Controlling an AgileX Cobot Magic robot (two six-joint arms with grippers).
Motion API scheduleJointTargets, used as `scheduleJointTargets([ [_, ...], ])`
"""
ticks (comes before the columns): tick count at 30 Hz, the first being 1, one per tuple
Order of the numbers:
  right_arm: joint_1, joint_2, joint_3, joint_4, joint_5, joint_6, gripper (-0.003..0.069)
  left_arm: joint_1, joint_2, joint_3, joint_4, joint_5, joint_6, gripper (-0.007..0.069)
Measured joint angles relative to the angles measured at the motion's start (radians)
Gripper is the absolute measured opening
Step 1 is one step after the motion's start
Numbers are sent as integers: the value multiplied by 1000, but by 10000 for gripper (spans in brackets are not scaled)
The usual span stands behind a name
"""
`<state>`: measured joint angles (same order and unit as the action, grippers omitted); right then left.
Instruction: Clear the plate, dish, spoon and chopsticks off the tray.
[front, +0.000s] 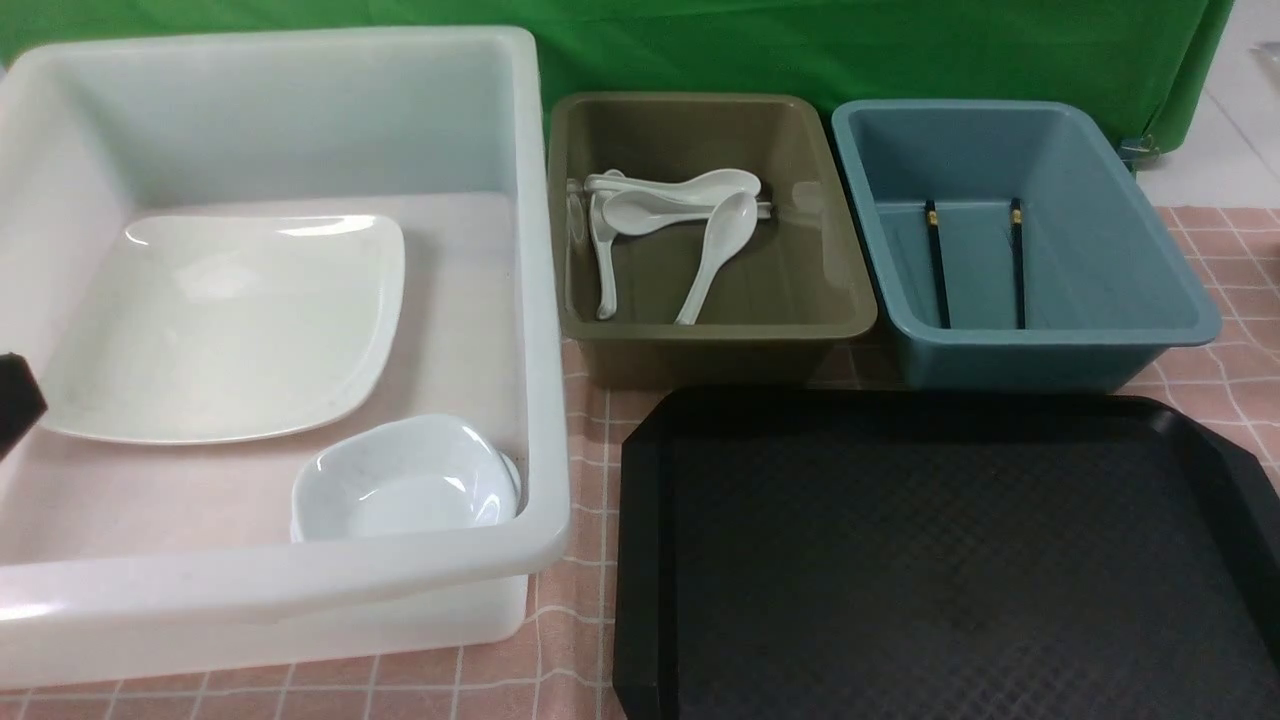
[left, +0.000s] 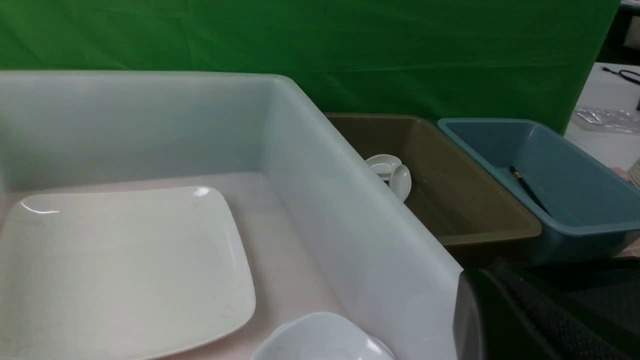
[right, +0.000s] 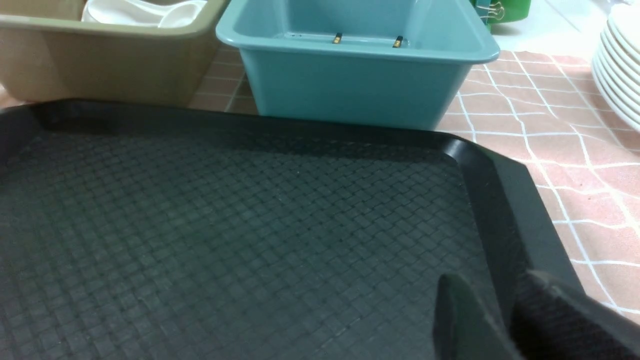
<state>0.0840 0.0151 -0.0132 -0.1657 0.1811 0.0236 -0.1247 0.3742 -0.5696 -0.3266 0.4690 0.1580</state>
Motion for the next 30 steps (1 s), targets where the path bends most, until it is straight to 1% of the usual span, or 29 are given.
scheduleJointTargets([
  [7, 0, 0, 0, 0, 0, 0, 235, 0, -7, 32, 36, -37, 1, -2],
  [9, 0, 0, 0, 0, 0, 0, 237, 0, -33, 72, 72, -60, -14, -2],
  [11, 0, 0, 0, 0, 0, 0, 237, 10, -95, 153, 131, -108, -62, -2],
  [13, 0, 0, 0, 0, 0, 0, 238, 23, -134, 200, 151, -134, -81, -2],
  [14, 0, 0, 0, 0, 0, 0, 239, 47, -185, 254, 171, -159, -110, -2],
  [15, 0, 0, 0, 0, 0, 0, 239, 55, -207, 269, 175, -165, -115, -2],
  [16, 0, 0, 0, 0, 0, 0, 239, 84, -250, 317, 188, -182, -129, -2],
  [20, 0, 0, 0, 0, 0, 0, 239, 141, -348, 431, 226, -204, -139, -1],
  [28, 0, 0, 0, 0, -1, 0, 239, 142, -374, 551, 248, -223, -140, 0],
  [30, 0, 0, 0, 0, -1, 0, 239, 120, -374, 571, 249, -226, -140, 0],
])
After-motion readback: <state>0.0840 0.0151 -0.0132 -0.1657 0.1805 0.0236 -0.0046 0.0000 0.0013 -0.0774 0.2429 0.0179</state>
